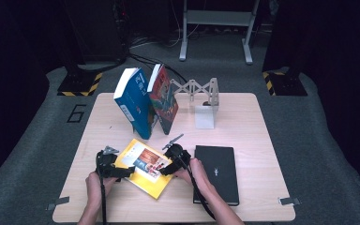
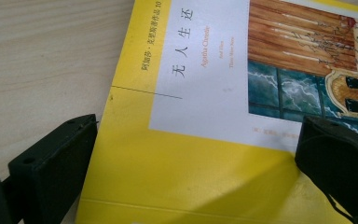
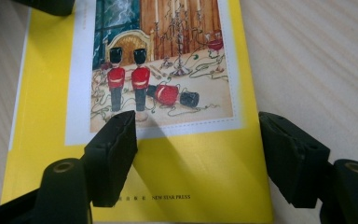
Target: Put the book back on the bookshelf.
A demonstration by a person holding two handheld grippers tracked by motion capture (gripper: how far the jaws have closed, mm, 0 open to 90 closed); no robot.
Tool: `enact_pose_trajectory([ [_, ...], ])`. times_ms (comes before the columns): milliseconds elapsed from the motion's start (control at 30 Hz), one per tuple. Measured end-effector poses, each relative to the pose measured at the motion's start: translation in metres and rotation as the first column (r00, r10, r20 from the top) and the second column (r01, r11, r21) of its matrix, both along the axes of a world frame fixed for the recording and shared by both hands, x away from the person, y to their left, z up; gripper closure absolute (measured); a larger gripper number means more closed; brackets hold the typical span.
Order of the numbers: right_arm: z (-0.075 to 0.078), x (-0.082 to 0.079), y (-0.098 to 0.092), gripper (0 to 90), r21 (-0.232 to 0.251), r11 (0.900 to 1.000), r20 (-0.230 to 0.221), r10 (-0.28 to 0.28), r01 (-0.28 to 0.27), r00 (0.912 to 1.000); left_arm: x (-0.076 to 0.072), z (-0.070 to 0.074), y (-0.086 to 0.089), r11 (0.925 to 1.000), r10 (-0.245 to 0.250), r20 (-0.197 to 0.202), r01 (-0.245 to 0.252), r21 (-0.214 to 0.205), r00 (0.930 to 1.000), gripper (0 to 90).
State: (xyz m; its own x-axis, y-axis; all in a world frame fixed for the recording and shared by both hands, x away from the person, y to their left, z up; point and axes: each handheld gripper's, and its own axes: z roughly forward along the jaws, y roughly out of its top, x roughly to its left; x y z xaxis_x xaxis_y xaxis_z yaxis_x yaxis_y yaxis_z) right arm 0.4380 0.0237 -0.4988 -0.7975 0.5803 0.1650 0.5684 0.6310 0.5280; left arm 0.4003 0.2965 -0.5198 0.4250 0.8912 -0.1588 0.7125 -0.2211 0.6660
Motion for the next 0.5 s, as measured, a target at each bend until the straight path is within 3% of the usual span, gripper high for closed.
enact_pose_trajectory([
  [133, 0.003, -0.011, -0.005, 32.0, -0.017, 0.9999, -0.03, 0.004, -0.004, 0.9996, 0.004, 0.001, -0.006, 0.9995, -0.03, -0.006, 0.03, 0.002, 0.9995, 0.1],
  [167, 0.003, -0.014, -0.006, 32.0, -0.032, 0.9994, -0.025, 0.01, -0.011, 0.9996, 0.005, 0.001, -0.007, 0.9984, -0.056, -0.02, 0.057, 0.009, 0.9982, 0.1],
  [267, 0.003, -0.027, -0.013, 31.2, -0.016, 0.9999, -0.079, -0.001, 0.0, 0.9969, 0.004, 0.001, -0.011, 0.9989, -0.047, -0.012, 0.047, 0.011, 0.9988, 0.1],
  [333, 0.001, -0.031, -0.019, 26.9, 0.016, 0.9998, -0.042, -0.009, 0.01, 0.9991, 0.002, 0.002, -0.01, 0.9994, -0.033, -0.007, 0.033, 0.004, 0.9994, 0.1],
  [367, 0.001, -0.033, -0.022, 26.5, 0.035, 0.9991, -0.032, -0.025, 0.026, 0.9992, 0.0, 0.003, -0.006, 0.9987, -0.033, -0.002, 0.033, 0.039, 0.9995, 0.1],
  [433, 0.006, -0.033, -0.028, 25.6, 0.049, 0.9974, -0.011, -0.053, 0.053, 0.9986, -0.004, 0.002, -0.003, 0.9999, 0.012, 0.009, -0.012, 0.003, 0.9999, 0.0],
  [500, 0.011, -0.027, -0.032, 25.5, 0.067, 0.9959, 0.004, -0.061, 0.06, 0.9981, -0.01, 0.003, 0.002, 0.9992, 0.039, 0.008, -0.039, -0.002, 0.9992, 0.0],
])
